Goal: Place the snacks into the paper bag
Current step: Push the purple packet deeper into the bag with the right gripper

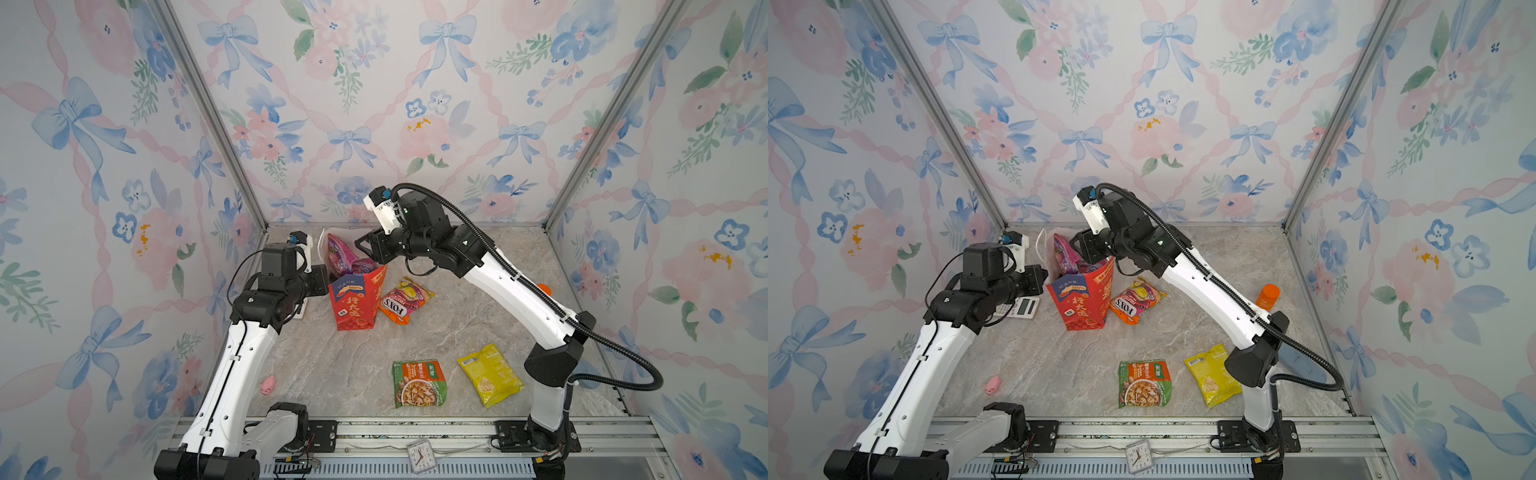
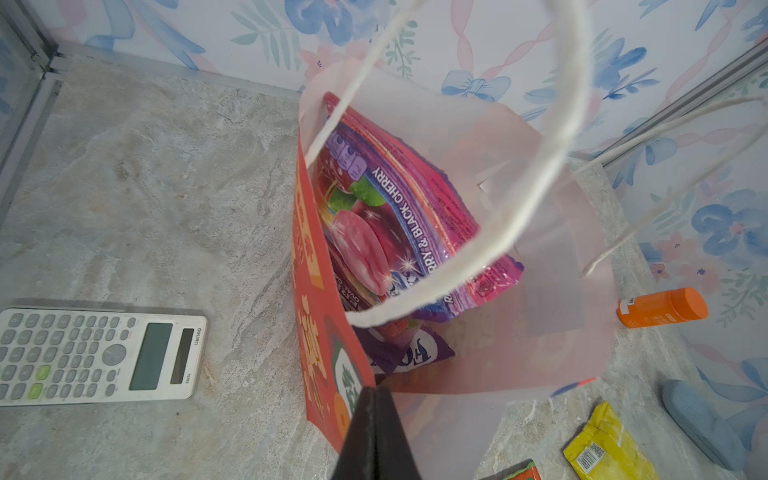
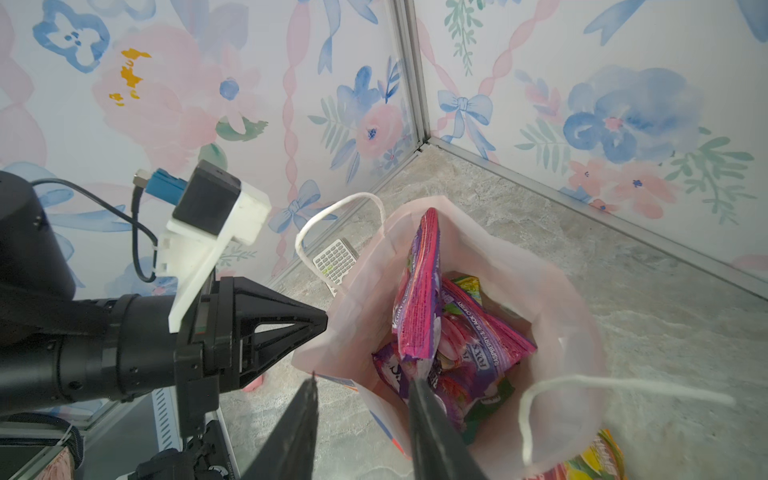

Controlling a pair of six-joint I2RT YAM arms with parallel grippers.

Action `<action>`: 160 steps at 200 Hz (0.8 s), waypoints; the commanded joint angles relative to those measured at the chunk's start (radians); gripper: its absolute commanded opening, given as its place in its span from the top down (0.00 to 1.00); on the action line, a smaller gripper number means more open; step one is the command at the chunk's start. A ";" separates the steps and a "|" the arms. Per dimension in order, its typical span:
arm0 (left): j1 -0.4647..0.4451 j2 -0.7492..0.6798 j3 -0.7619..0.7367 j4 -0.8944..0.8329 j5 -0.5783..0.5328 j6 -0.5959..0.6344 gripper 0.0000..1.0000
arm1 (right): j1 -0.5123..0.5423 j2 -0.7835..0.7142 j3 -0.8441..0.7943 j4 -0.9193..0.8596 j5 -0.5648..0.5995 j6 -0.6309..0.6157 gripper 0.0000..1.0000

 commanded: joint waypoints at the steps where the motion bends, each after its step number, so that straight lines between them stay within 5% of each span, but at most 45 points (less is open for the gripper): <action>1: 0.007 0.009 0.011 -0.014 -0.001 0.013 0.94 | 0.007 0.078 0.077 -0.075 0.043 -0.038 0.61; 61: 0.007 0.003 0.012 -0.014 0.000 0.013 0.94 | 0.000 0.362 0.387 -0.205 0.128 -0.062 0.58; 160: 0.008 0.000 0.016 -0.014 -0.002 0.020 0.95 | -0.028 0.444 0.442 -0.187 0.189 -0.039 0.54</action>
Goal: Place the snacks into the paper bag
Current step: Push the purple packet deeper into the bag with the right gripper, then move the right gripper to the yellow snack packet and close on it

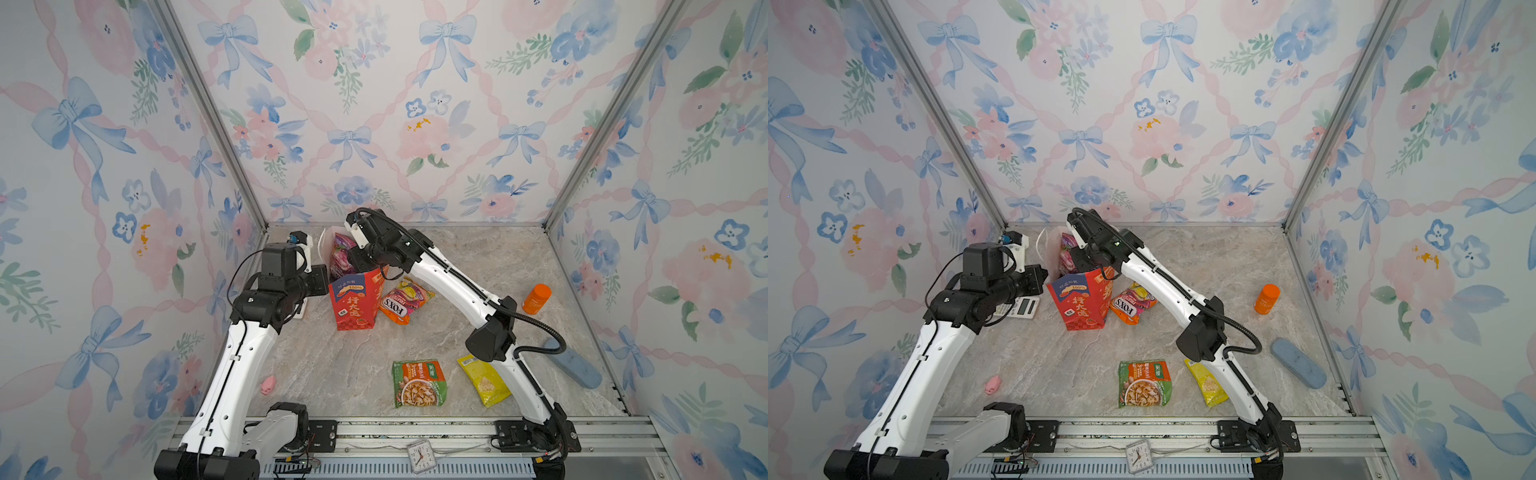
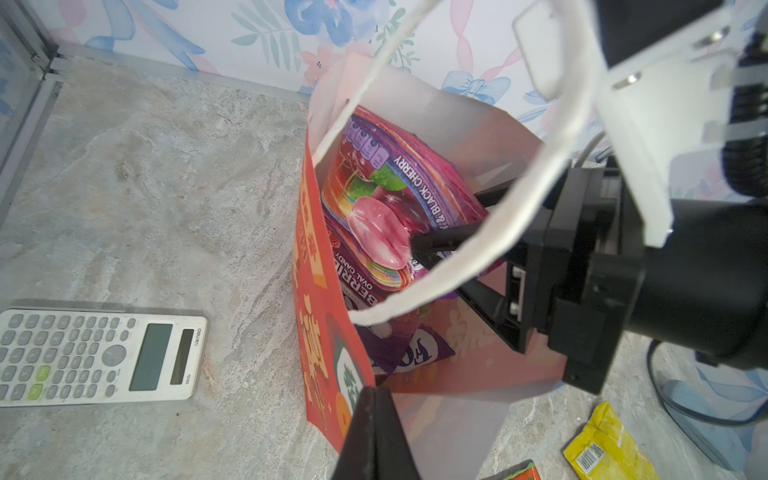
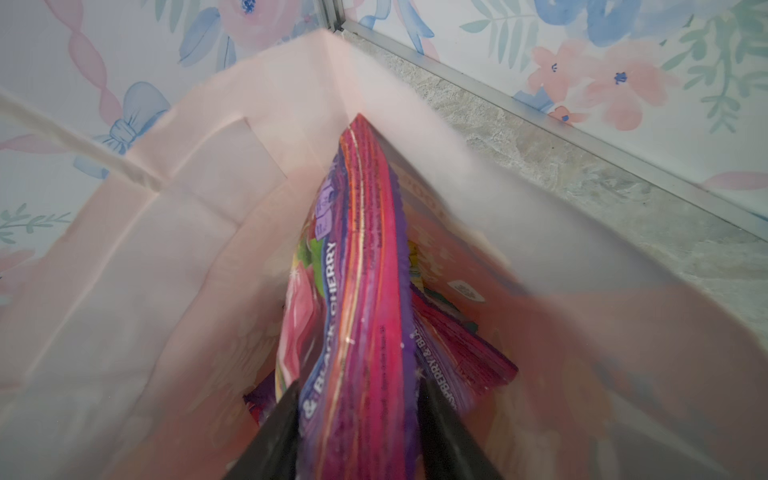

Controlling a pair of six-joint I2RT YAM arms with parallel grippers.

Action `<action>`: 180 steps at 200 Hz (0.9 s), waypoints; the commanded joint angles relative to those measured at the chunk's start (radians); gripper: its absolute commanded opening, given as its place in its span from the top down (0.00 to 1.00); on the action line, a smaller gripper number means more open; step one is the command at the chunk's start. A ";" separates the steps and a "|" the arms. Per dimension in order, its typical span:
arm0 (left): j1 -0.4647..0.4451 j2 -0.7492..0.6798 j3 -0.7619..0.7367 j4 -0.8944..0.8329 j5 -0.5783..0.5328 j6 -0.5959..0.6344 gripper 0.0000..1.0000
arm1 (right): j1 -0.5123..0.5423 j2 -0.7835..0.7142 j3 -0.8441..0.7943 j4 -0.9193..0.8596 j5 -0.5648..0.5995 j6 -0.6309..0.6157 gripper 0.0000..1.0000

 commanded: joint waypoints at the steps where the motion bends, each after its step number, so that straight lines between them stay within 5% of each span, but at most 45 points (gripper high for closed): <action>1: 0.008 -0.001 0.015 -0.015 -0.003 0.019 0.95 | -0.012 -0.017 0.053 -0.005 0.021 0.004 0.54; 47: 0.007 -0.003 0.018 -0.015 0.000 0.020 0.95 | -0.010 -0.139 0.039 0.037 -0.014 0.007 0.52; 74: 0.007 -0.006 0.014 -0.015 -0.004 0.021 0.94 | -0.003 -0.284 -0.102 0.104 -0.069 0.022 0.52; 133: 0.007 -0.003 0.023 -0.014 0.000 0.027 0.95 | -0.040 -0.780 -0.863 0.340 -0.051 0.123 0.42; 180: 0.007 0.002 0.029 -0.012 0.004 0.031 0.95 | -0.065 -1.075 -1.374 0.148 0.192 0.240 0.26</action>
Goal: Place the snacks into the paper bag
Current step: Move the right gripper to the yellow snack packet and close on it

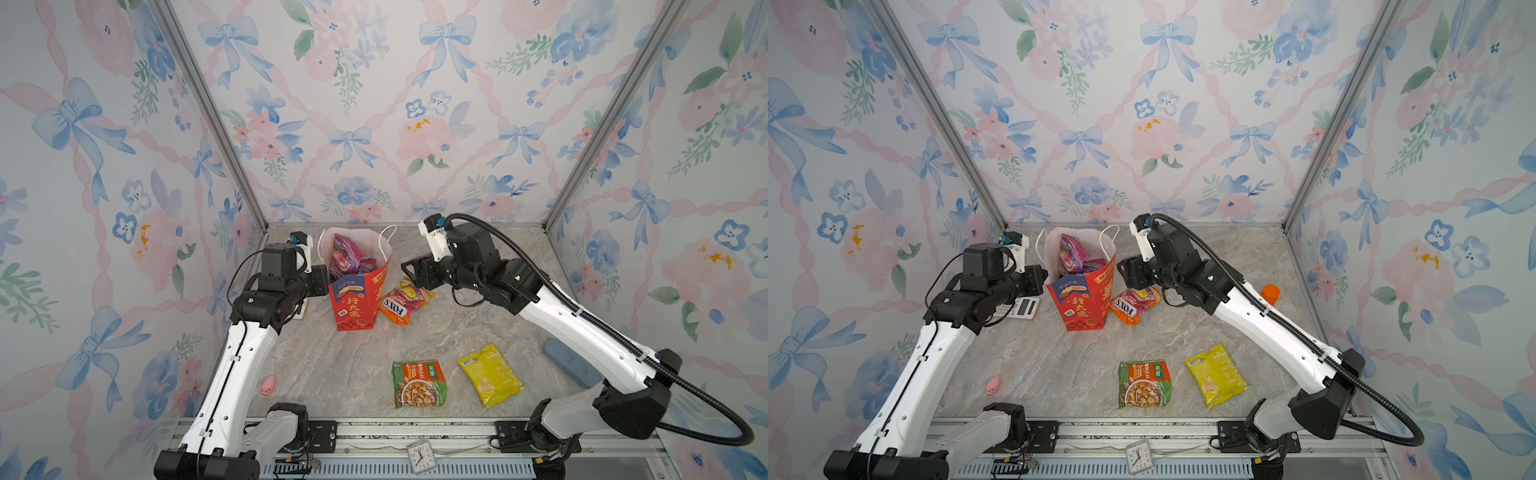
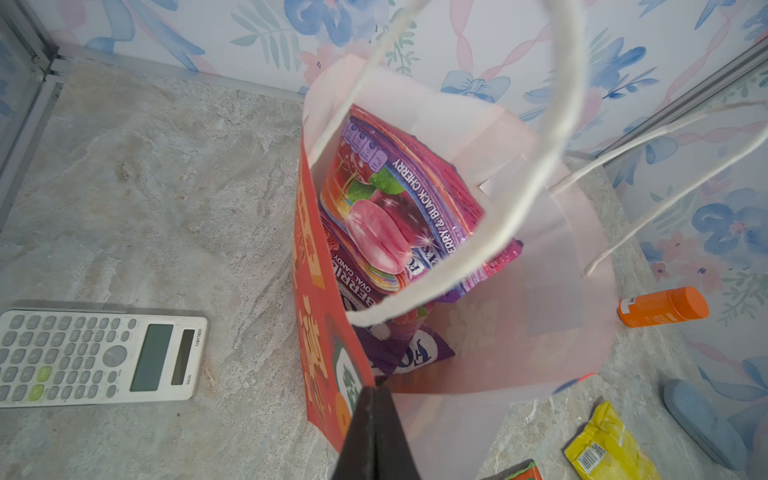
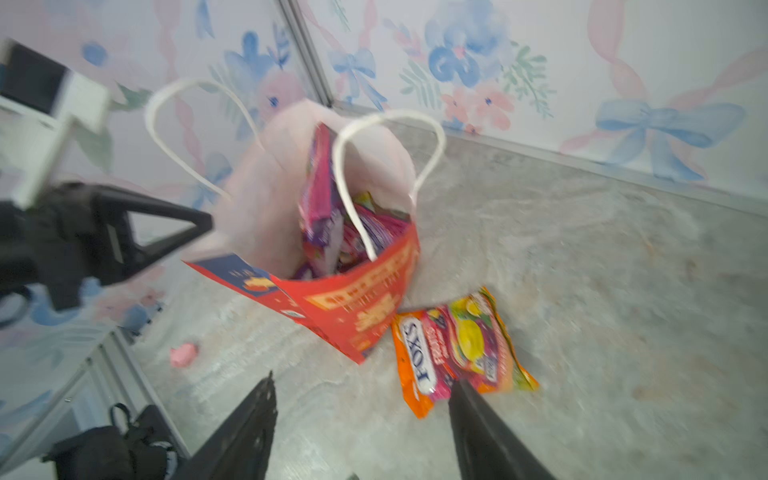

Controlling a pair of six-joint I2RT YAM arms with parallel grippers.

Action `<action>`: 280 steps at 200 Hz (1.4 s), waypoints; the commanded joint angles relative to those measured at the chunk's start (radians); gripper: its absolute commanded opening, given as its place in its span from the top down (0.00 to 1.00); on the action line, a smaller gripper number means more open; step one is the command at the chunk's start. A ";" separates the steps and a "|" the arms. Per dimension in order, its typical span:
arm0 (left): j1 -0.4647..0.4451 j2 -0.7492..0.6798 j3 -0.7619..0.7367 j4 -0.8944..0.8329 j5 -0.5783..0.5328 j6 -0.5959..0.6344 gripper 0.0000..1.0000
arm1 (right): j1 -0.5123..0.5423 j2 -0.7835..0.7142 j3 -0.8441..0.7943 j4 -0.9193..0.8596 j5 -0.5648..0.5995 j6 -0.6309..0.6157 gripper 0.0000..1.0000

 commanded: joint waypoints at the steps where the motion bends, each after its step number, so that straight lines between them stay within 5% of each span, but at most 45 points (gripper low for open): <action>1: 0.007 0.003 0.030 -0.012 0.004 0.028 0.95 | -0.006 -0.078 -0.191 -0.140 0.146 0.095 0.26; 36: 0.007 0.005 0.036 -0.012 0.002 0.033 0.95 | 0.042 -0.237 -0.478 -0.310 0.261 0.267 0.00; 84: 0.007 0.003 0.030 -0.012 0.005 0.033 0.95 | 0.112 -0.337 -0.672 -0.366 0.255 0.437 0.01; 133: 0.007 -0.003 0.025 -0.012 0.000 0.030 0.95 | 0.185 -0.275 -0.769 -0.309 0.194 0.510 0.04; 198: 0.007 -0.005 0.024 -0.012 0.002 0.032 0.95 | 0.223 -0.094 -0.798 -0.246 0.173 0.520 0.17; 280: 0.007 -0.015 0.024 -0.012 0.002 0.031 0.95 | 0.232 -0.043 -0.825 -0.165 0.210 0.531 0.62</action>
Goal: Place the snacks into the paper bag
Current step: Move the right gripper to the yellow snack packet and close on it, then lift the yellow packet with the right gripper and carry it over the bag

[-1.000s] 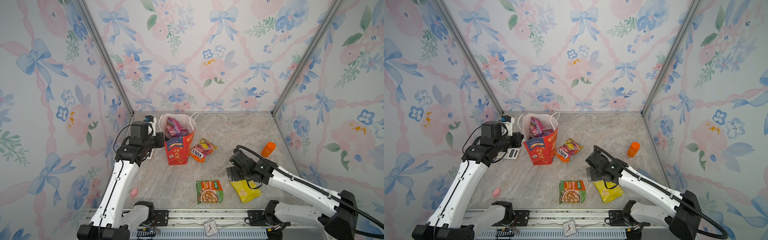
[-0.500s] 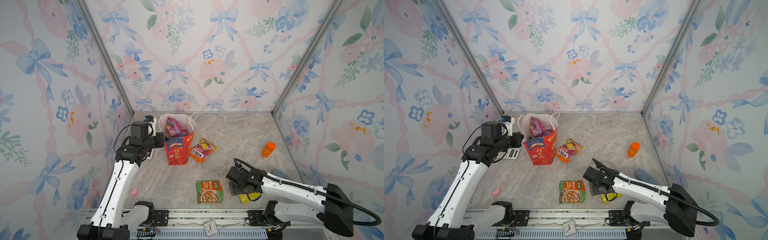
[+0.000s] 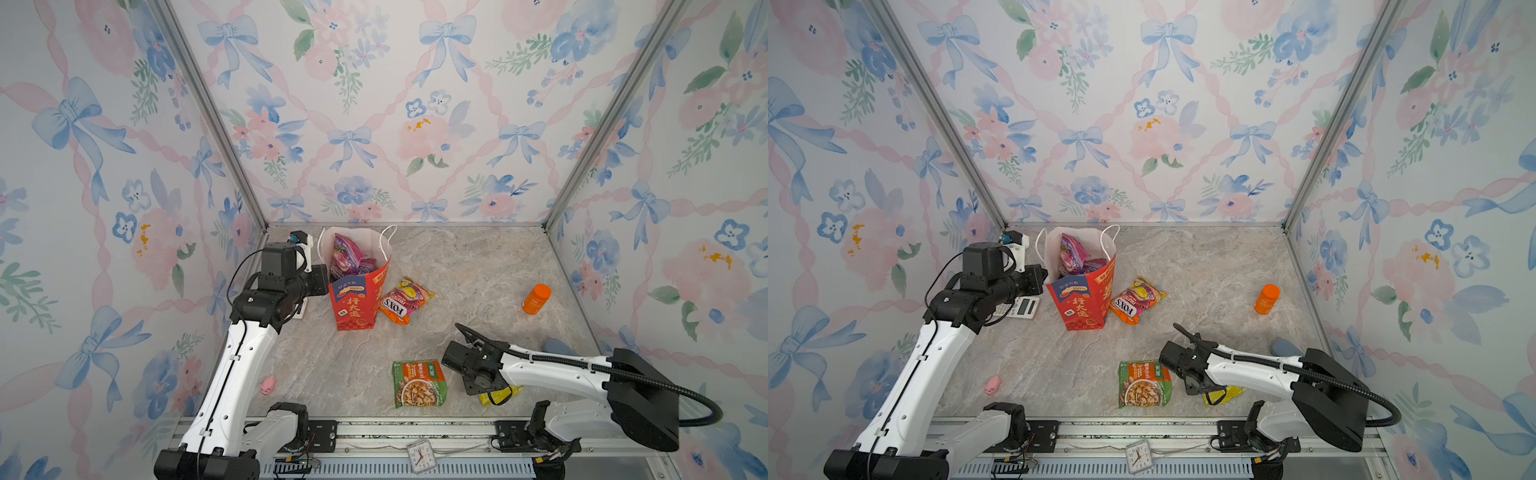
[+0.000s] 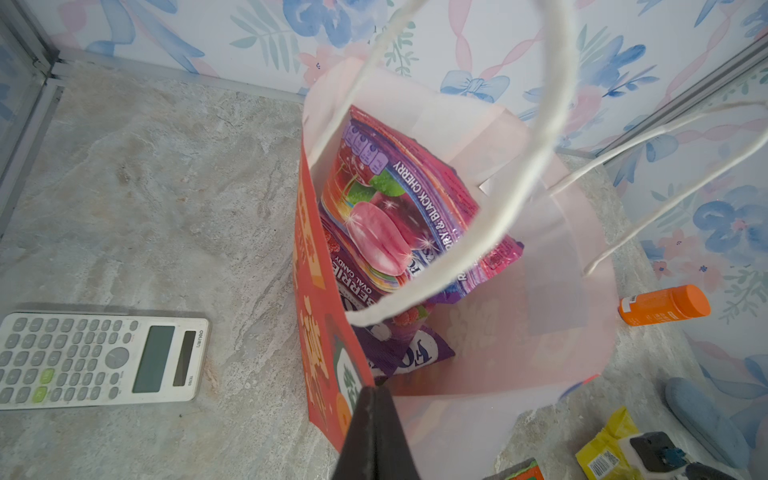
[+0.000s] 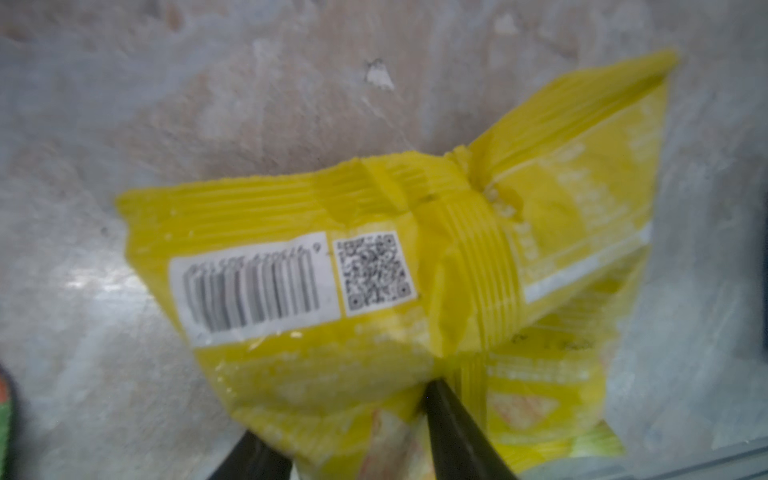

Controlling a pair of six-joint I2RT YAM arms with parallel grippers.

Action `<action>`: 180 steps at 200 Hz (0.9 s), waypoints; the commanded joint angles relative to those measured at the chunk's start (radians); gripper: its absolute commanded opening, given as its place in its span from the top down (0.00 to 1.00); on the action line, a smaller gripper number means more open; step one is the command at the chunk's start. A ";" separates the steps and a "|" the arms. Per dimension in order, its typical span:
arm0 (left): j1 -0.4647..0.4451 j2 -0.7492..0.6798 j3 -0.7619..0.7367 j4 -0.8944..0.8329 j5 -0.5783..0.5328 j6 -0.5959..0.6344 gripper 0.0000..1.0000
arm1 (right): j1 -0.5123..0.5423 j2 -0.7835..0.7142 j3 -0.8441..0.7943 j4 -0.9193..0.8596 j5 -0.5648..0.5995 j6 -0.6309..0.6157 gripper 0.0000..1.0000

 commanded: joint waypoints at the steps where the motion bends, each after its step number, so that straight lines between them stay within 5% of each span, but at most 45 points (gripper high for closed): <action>1: 0.007 -0.016 0.019 -0.009 0.003 0.024 0.95 | 0.013 0.006 -0.008 0.065 -0.024 0.005 0.63; 39: 0.007 -0.018 0.018 -0.008 0.007 0.023 0.95 | -0.005 -0.068 0.068 0.047 0.007 -0.048 0.91; 64: 0.007 -0.017 0.016 -0.008 0.009 0.023 0.95 | -0.045 -0.125 0.142 0.039 -0.005 -0.099 0.98; 119: 0.007 -0.017 0.011 -0.009 0.009 0.022 0.95 | -0.125 -0.151 0.510 0.025 -0.072 -0.343 1.00; 180: 0.007 -0.026 0.009 -0.009 0.003 0.019 0.95 | -0.134 0.058 0.968 0.276 -0.385 -0.456 0.99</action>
